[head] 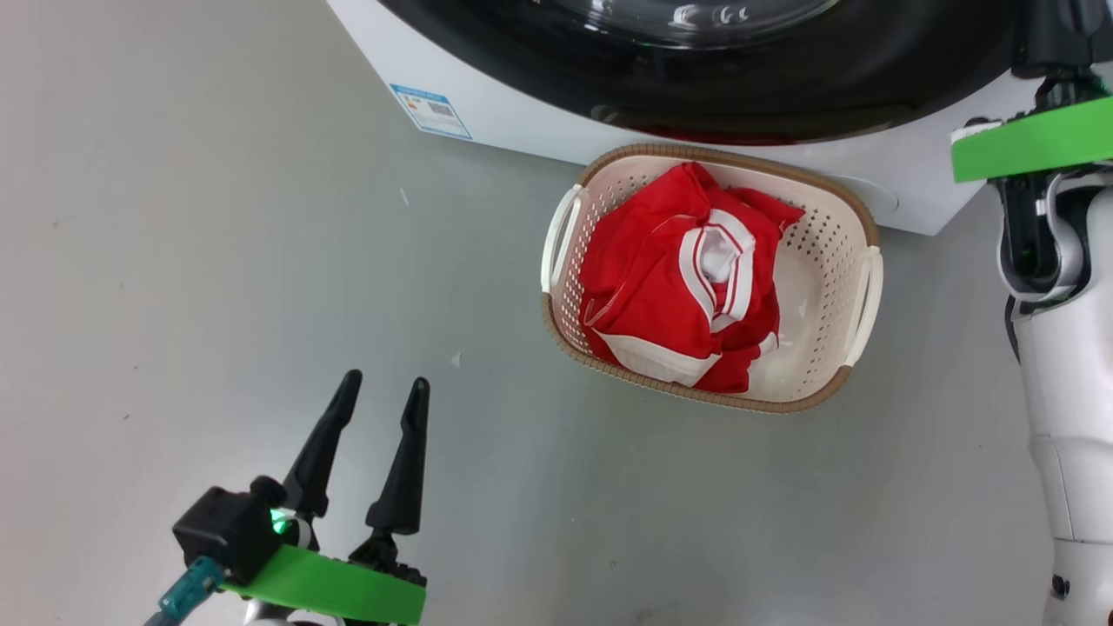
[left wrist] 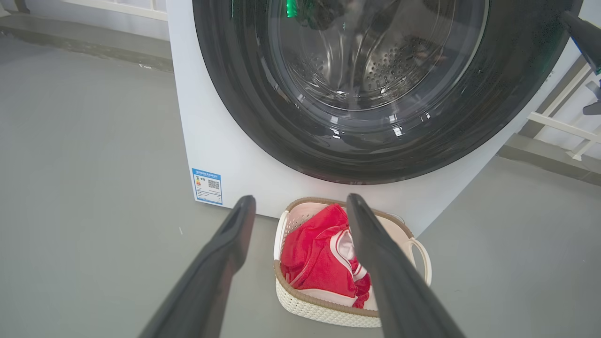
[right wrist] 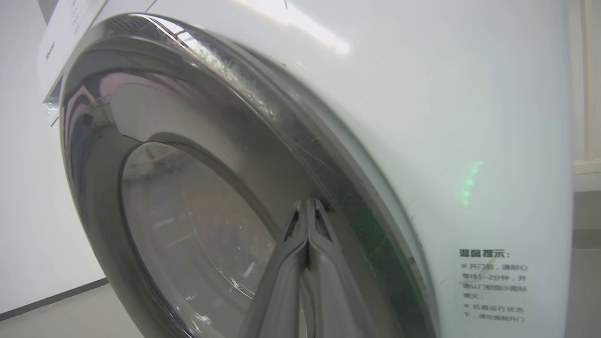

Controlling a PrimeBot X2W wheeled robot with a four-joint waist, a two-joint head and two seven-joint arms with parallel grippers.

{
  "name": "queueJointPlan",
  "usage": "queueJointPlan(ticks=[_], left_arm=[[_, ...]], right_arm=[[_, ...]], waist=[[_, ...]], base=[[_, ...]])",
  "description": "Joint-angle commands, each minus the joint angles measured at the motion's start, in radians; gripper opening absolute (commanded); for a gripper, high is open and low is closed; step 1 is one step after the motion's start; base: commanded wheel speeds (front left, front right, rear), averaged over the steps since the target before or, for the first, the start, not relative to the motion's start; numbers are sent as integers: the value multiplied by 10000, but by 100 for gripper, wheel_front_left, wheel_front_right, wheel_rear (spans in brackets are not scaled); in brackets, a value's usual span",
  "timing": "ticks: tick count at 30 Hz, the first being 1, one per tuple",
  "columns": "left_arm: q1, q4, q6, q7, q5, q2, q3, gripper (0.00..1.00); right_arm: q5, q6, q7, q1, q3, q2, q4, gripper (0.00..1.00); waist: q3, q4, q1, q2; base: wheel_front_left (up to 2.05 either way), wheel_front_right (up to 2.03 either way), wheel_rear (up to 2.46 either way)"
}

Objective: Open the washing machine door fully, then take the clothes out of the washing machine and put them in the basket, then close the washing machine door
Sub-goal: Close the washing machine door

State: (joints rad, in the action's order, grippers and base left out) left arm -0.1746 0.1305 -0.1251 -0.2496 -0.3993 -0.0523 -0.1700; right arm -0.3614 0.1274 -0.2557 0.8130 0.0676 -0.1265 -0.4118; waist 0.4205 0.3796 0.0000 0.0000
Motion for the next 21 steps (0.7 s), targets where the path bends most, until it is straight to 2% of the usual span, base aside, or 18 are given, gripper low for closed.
queueJointPlan(ticks=[1,12,21], left_arm=[[-213,-279,-56,-122,-83,-143,321,100],[-433,-287,-56,-122,-137,-137,287,100],[-331,-105,-56,-122,-70,-189,348,100]], right_arm=[[106,33,-61,337,-36,104,313,0],[162,33,-61,853,200,125,466,0],[87,33,-61,-20,-772,113,295,0]], waist=[[102,11,0,0],[319,31,0,0],[-158,-127,0,0]], base=[[0,0,0],[0,0,0],[0,0,0]])
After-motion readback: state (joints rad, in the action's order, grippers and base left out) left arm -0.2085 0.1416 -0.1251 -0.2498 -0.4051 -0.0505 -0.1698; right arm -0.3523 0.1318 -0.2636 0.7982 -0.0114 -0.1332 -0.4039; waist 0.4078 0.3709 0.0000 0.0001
